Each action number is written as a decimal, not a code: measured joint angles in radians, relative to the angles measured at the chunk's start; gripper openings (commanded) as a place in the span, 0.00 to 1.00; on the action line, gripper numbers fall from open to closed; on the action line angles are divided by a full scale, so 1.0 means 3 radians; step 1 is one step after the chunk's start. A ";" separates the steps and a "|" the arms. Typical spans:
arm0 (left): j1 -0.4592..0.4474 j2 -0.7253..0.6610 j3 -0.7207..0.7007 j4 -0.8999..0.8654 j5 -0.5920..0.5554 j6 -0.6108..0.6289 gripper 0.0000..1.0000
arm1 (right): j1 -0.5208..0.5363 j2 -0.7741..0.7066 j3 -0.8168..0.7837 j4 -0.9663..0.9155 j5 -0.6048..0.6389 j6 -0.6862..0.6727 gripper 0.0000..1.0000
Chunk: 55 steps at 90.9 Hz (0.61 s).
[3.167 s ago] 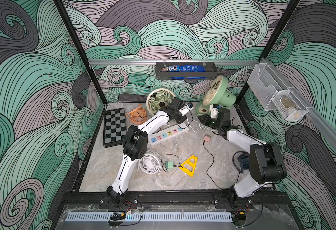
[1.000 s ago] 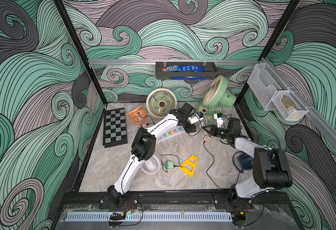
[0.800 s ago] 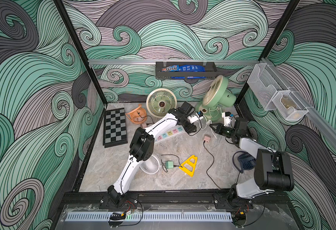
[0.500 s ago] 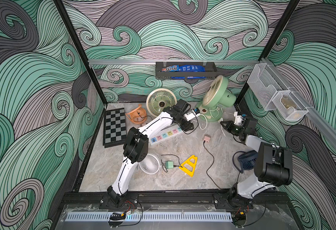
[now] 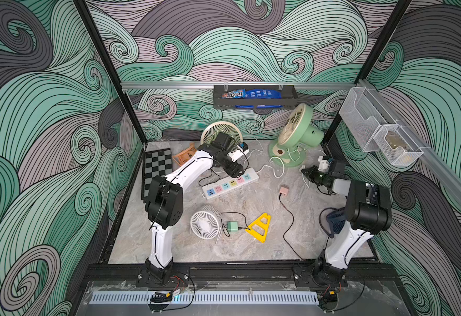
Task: Unplug the desk fan from the power strip
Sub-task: Place the plug at the center of the board.
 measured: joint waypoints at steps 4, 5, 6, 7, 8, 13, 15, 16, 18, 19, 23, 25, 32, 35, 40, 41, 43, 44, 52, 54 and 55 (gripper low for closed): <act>0.0060 -0.0058 -0.0036 0.0006 0.0011 -0.0003 0.74 | 0.0000 0.0017 0.0013 -0.0019 0.0005 -0.0001 0.09; 0.0072 -0.0071 -0.0045 0.0010 0.0014 -0.0004 0.74 | 0.0000 0.0022 0.0018 -0.0022 0.0006 0.0000 0.10; 0.0090 -0.0085 -0.0053 0.0011 0.0017 -0.0004 0.74 | 0.0000 0.0024 0.0020 -0.0027 0.0008 0.0000 0.10; 0.0106 -0.0097 -0.0062 0.0015 0.0020 -0.0006 0.75 | 0.0000 0.0028 0.0025 -0.0029 0.0006 -0.0004 0.11; 0.0117 -0.0108 -0.0070 0.0015 0.0024 -0.0008 0.75 | 0.0000 0.0031 0.0031 -0.0034 0.0009 -0.0003 0.13; 0.0205 -0.0168 -0.0114 0.0022 0.0052 -0.0025 0.77 | 0.0000 0.0036 0.0050 -0.0066 0.0019 -0.0014 0.19; 0.0238 -0.0186 -0.0126 0.0020 0.0062 -0.0033 0.78 | 0.0000 0.0036 0.0055 -0.0081 0.0024 0.0006 0.22; 0.0254 -0.0192 -0.0131 0.0019 0.0067 -0.0038 0.79 | 0.0000 0.0034 0.0060 -0.0089 0.0028 -0.0017 0.25; 0.0286 -0.0210 -0.0137 0.0018 0.0076 -0.0047 0.80 | 0.0000 0.0034 0.0065 -0.0104 0.0042 0.0008 0.28; 0.0304 -0.0214 -0.0141 0.0019 0.0081 -0.0052 0.80 | 0.0000 0.0034 0.0072 -0.0116 0.0045 -0.0025 0.30; 0.0370 -0.0240 -0.0151 0.0019 0.0099 -0.0071 0.82 | 0.0000 0.0034 0.0089 -0.0151 0.0064 -0.0033 0.38; 0.0399 -0.0254 -0.0156 0.0020 0.0107 -0.0079 0.82 | 0.0000 0.0027 0.0098 -0.0181 0.0086 -0.0031 0.43; 0.0507 -0.0320 -0.0189 0.0023 0.0131 -0.0108 0.85 | 0.0000 -0.0027 0.0127 -0.0290 0.0151 -0.0092 0.58; 0.0551 -0.0354 -0.0214 0.0025 0.0137 -0.0117 0.85 | 0.0000 -0.0071 0.0142 -0.0342 0.0191 -0.0107 0.61; 0.0627 -0.0427 -0.0261 0.0023 0.0153 -0.0123 0.89 | 0.0000 -0.0188 0.0168 -0.0430 0.0278 -0.0135 0.64; 0.0641 -0.0441 -0.0271 0.0023 0.0158 -0.0126 0.89 | 0.0000 -0.0214 0.0174 -0.0450 0.0284 -0.0154 0.65; 0.0674 -0.0474 -0.0292 0.0024 0.0163 -0.0127 0.91 | 0.0000 -0.0263 0.0186 -0.0479 0.0322 -0.0158 0.66; 0.0693 -0.0495 -0.0306 0.0024 0.0172 -0.0132 0.91 | 0.0000 -0.0292 0.0193 -0.0492 0.0327 -0.0177 0.66; 0.0827 -0.0654 -0.0456 0.0060 0.0198 -0.0145 0.95 | 0.0000 -0.0543 0.0221 -0.0514 0.0450 -0.0248 0.70; 0.0863 -0.0696 -0.0502 0.0070 0.0203 -0.0151 0.96 | -0.0001 -0.0609 0.0223 -0.0507 0.0470 -0.0272 0.71; 0.0882 -0.0716 -0.0526 0.0076 0.0209 -0.0154 0.96 | -0.0001 -0.0641 0.0223 -0.0506 0.0486 -0.0280 0.72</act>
